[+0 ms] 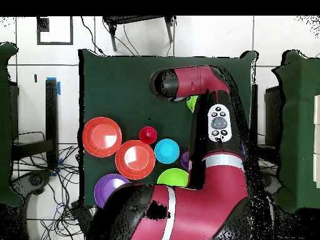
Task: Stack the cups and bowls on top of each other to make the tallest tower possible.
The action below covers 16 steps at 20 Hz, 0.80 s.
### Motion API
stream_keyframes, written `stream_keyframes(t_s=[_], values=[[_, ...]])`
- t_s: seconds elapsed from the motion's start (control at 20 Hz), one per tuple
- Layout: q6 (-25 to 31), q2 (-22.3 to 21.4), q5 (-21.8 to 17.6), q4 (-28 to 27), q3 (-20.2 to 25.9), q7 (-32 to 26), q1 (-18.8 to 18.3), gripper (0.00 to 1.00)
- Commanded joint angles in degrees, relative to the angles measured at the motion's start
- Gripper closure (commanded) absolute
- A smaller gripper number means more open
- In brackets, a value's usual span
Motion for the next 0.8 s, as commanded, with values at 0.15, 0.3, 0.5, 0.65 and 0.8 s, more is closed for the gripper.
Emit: stream_keyframes(t_s=[0.15,0.3,0.5,0.65,0.8], values=[[7.9,-2.34,-0.39,3.36,5.13,-9.92,0.91,0.0],[9.05,-3.67,0.76,4.64,5.19,-8.27,1.51,0.0],[10.93,-5.22,1.84,5.96,4.66,-5.94,2.72,0.0],[11.39,-6.91,1.77,7.18,3.8,-4.94,3.03,0.0],[11.41,-8.63,1.26,8.31,3.02,-4.46,2.89,0.0]])
